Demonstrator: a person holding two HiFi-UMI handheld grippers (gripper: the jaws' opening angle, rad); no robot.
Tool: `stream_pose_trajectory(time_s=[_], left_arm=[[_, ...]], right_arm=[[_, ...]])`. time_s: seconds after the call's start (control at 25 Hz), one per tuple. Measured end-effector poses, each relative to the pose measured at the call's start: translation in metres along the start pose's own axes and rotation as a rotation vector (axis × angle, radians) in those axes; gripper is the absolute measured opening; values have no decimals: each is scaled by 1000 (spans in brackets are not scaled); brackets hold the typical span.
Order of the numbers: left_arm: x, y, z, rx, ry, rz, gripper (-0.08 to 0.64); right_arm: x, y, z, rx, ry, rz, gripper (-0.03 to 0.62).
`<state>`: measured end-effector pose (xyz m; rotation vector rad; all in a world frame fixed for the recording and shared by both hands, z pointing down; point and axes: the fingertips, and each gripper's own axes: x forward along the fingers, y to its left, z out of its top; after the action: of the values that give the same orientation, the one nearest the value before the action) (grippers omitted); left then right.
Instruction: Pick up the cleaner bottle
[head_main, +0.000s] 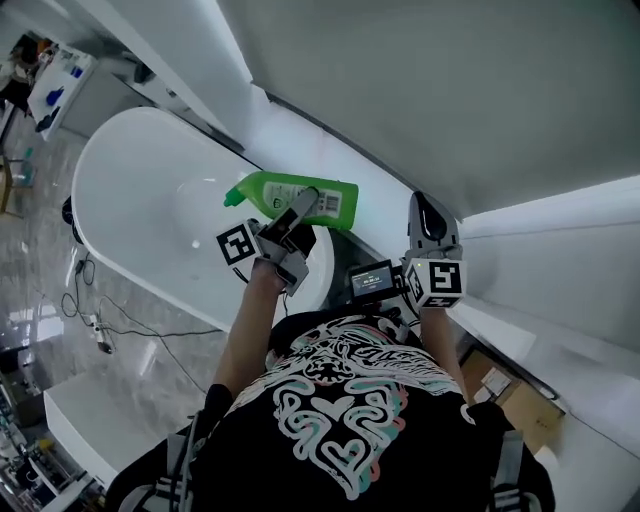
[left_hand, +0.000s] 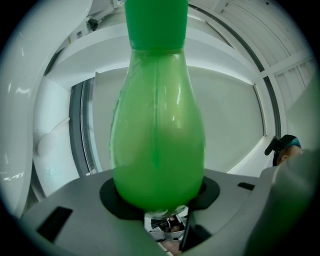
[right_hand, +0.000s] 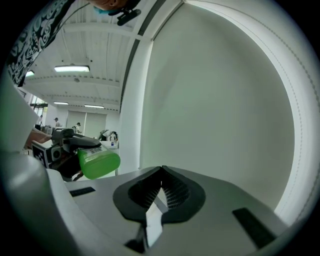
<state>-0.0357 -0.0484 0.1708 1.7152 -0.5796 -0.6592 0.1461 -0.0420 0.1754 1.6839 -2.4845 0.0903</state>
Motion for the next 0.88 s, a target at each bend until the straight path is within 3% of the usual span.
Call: stream_pose_trajectory(time_s=[0.88], left_arm=[[2, -5, 1, -36, 0, -18, 199]], right_arm=[[5, 4, 8, -6, -14, 3, 26]])
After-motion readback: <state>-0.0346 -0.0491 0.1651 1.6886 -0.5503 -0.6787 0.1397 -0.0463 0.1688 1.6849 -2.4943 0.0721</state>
